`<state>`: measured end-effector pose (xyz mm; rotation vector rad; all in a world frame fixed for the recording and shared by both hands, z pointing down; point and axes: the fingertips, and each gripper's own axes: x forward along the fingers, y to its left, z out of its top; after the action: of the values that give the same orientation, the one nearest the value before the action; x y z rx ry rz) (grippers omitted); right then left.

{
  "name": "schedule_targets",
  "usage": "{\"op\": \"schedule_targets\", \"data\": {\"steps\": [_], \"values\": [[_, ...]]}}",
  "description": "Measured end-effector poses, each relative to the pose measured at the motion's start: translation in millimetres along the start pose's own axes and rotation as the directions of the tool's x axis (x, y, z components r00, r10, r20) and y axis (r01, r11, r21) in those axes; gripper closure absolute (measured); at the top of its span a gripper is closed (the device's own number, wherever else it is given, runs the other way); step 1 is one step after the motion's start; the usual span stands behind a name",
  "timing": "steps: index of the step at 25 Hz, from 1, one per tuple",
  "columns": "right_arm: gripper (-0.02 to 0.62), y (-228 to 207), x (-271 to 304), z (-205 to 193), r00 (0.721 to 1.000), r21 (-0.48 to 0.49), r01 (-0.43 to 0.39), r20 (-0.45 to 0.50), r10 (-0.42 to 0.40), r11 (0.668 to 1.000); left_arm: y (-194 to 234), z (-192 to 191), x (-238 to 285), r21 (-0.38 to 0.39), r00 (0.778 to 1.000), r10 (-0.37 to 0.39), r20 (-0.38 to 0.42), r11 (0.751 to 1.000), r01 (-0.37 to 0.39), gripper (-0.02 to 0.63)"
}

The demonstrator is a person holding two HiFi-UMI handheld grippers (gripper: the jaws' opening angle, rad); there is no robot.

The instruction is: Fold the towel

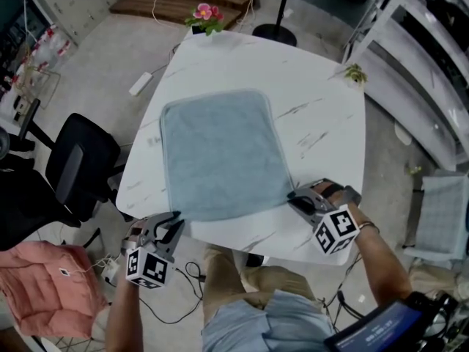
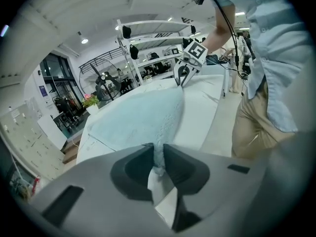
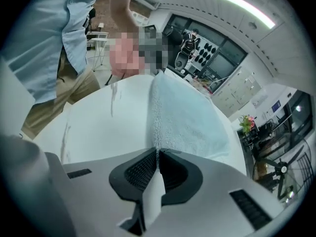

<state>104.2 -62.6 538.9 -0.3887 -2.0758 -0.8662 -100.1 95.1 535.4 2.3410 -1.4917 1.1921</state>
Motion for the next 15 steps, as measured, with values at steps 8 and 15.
{"op": "schedule_targets", "data": {"steps": [8,15], "values": [[0.565,13,-46,20,0.998,0.118,-0.016,0.059,0.009,0.993,-26,17,-33,-0.043,0.999,-0.039,0.002,0.998,0.039,0.548],[0.566,13,-107,45,0.995,0.219,-0.025,0.103,0.002,0.975,-38,61,-84,-0.071,0.997,-0.065,0.039,0.995,0.067,0.551]]}}
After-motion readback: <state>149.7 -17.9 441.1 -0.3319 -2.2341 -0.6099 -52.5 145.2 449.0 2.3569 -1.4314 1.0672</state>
